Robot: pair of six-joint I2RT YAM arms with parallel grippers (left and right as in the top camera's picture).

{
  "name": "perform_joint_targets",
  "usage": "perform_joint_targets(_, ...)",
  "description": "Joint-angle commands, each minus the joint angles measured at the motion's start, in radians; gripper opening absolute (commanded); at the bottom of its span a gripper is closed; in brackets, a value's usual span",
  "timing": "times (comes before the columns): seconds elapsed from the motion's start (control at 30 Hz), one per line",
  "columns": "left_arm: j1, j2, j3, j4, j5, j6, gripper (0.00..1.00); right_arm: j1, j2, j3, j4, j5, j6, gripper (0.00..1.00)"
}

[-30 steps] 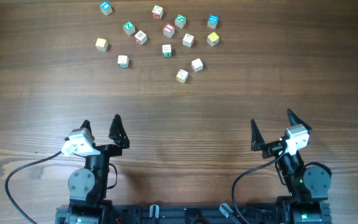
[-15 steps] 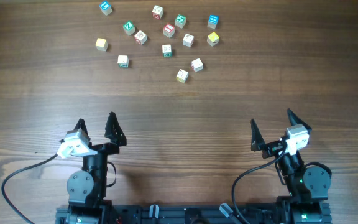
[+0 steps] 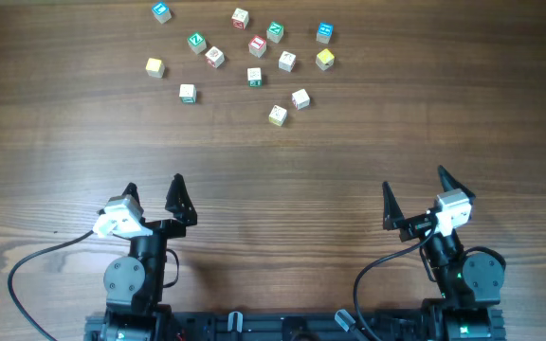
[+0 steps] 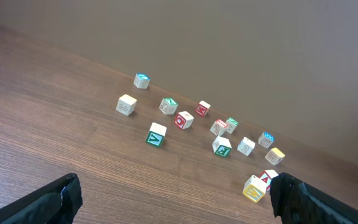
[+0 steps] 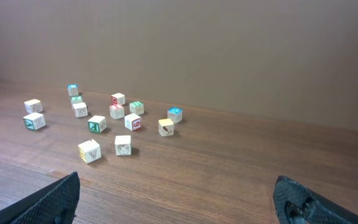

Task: Form a circle

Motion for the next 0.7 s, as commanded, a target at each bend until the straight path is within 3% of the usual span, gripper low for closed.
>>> perform_joint_targets(0.0, -0.004, -0.007, 0.0, -0.006, 0.015, -0.005, 1.0, 0.003, 0.002, -0.001, 0.002, 0.003, 0.004, 1.0)
perform_joint_targets(0.3, -0.004, -0.004, 0.0, -0.009, 0.031, -0.005, 1.0, 0.003, 0.002, -0.001, 0.002, 0.003, 0.003, 1.0)
perform_joint_targets(0.4, -0.004, -0.003, 0.006, 0.01, 0.186, -0.005, 1.0, 0.003, 0.002, -0.001, 0.002, 0.003, 0.004, 1.0)
perform_joint_targets(0.47, -0.004, 0.003, 0.067, -0.061, 0.226, -0.006, 1.0, 0.003, 0.002, -0.001, 0.002, 0.003, 0.004, 1.0)
perform_joint_targets(0.57, -0.004, 0.116, 0.357, -0.343, 0.224, -0.006, 1.0, 0.003, 0.002, -0.001, 0.002, 0.003, 0.003, 1.0)
perform_joint_targets(0.67, -0.004, 0.435, 0.739, -0.574, 0.224, 0.006, 1.0, 0.003, 0.002, -0.001, 0.002, 0.003, 0.003, 1.0)
